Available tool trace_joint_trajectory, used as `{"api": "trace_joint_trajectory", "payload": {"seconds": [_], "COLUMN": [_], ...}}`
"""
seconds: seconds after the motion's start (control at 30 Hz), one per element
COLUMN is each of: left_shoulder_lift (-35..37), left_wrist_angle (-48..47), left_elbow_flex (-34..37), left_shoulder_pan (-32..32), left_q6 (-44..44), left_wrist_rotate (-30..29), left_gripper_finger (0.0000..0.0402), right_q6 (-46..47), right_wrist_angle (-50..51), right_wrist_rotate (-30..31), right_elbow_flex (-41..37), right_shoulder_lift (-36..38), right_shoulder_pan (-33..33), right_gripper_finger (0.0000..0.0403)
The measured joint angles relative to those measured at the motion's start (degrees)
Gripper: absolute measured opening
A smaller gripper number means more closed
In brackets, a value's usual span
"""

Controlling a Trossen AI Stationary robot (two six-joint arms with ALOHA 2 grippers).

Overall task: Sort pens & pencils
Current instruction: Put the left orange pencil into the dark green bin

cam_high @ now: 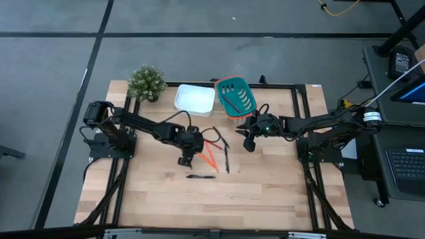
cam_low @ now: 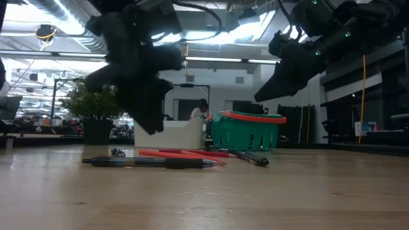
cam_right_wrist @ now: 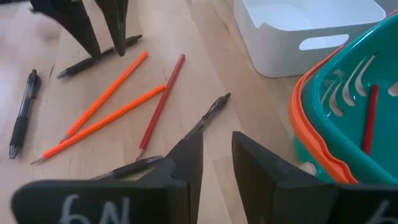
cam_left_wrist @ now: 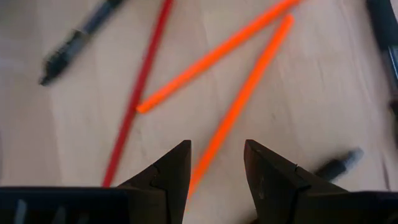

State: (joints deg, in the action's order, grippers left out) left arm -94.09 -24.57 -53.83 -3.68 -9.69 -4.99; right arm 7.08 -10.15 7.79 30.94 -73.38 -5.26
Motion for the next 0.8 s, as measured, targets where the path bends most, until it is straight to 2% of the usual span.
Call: {"api": "trace_joint_trajectory", "payload": {"seconds": [0.37,0.67,0.8], "left_shoulder_lift": [-4.0,-4.3,-4.3], "left_wrist_angle": [-0.1,0.4,0.4], "left_elbow_flex": [-0.1,-0.1,-0.1], "left_shoulder_pan": [0.0,1.1,1.7], "left_q6": [-3.0,-4.5,-4.5], "left_wrist_rotate": [0.0,0.0,2.4], "left_gripper_finger": [0.0143,0.0143,0.0143], "right_q6": [0.1,-0.2,-0.7], "right_wrist_angle": [-1.2,-1.2,-1.2], "right_wrist_rotate": [-0.6,-0.9,-0.9], "right_elbow_flex": [0.0,0.0,0.0], "right_shoulder_lift": [0.0,0.0,0.0], "right_shoulder_pan": [0.3,0.3,0.3], "right_gripper_finger": [0.0087,0.0087,0.0087]}}
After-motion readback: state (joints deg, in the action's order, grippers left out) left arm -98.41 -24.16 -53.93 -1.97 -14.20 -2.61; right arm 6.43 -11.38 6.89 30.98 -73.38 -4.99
